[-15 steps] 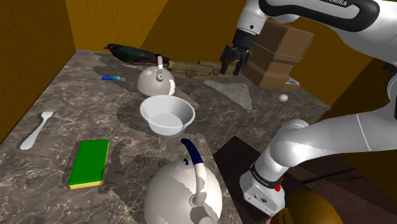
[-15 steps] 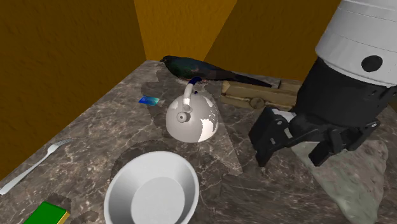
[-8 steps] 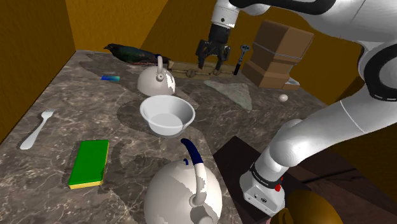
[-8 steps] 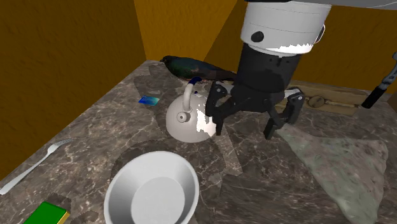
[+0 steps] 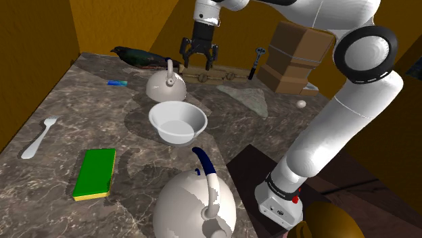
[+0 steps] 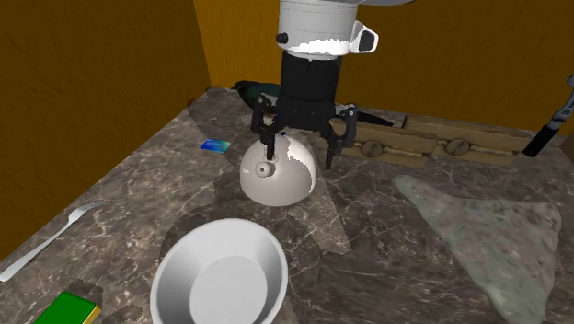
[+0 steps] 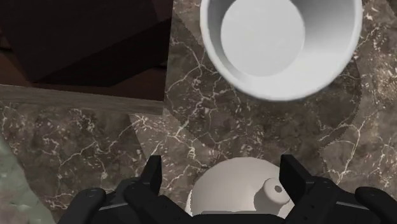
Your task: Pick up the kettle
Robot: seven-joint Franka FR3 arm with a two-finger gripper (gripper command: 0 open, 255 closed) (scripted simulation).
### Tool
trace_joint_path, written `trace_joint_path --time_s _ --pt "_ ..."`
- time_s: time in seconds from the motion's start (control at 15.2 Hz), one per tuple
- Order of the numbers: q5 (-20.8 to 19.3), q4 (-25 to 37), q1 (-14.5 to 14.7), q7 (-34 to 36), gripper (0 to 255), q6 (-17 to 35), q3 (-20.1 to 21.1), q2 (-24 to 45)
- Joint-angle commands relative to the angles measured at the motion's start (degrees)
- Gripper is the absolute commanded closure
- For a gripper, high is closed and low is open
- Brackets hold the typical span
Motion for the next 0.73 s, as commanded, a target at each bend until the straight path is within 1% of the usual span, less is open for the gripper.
trace_joint_path --time_s 0.0,0.26,0.46,0.53,0.66 --pt "-0.36 6.12 0.21 2.89 0 -1.25 0.45 5.74" --pt "-1.23 19.76 1.25 8.45 0 -4.79 0.9 17.44" --pt "-1.88 33.07 2.4 12.43 0 -9.13 0.82 27.59" --pt "-2.01 36.53 2.7 13.26 0 -10.37 0.75 30.06" --pt "-1.94 33.87 2.63 12.97 0 -8.43 0.68 29.36"
